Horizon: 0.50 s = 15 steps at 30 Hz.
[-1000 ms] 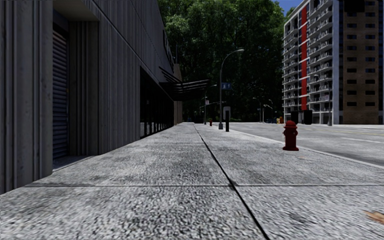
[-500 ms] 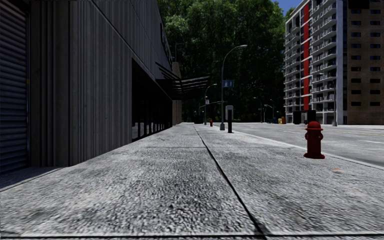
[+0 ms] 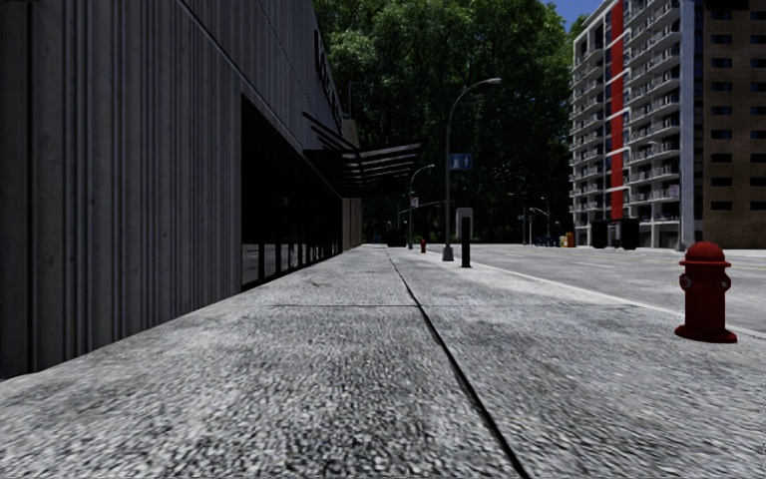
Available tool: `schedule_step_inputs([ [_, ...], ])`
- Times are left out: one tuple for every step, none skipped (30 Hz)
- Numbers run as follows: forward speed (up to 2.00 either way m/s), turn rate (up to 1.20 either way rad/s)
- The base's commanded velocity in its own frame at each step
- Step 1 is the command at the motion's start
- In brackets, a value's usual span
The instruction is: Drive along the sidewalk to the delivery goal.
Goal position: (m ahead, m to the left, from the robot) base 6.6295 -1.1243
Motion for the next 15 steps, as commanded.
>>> schedule_step_inputs([
  [2.00,0.00],
  [2.00,0.00],
  [2.00,0.00],
  [2.00,0.00],
  [2.00,0.00],
  [2.00,0.00],
  [2.00,0.00],
  [2.00,0.00],
  [2.00,0.00],
  [2.00,0.00],
  [2.00,0.00],
  [2.00,0.00],
  [2.00,0.00],
  [2.00,0.00],
  [2.00,0.00],
])
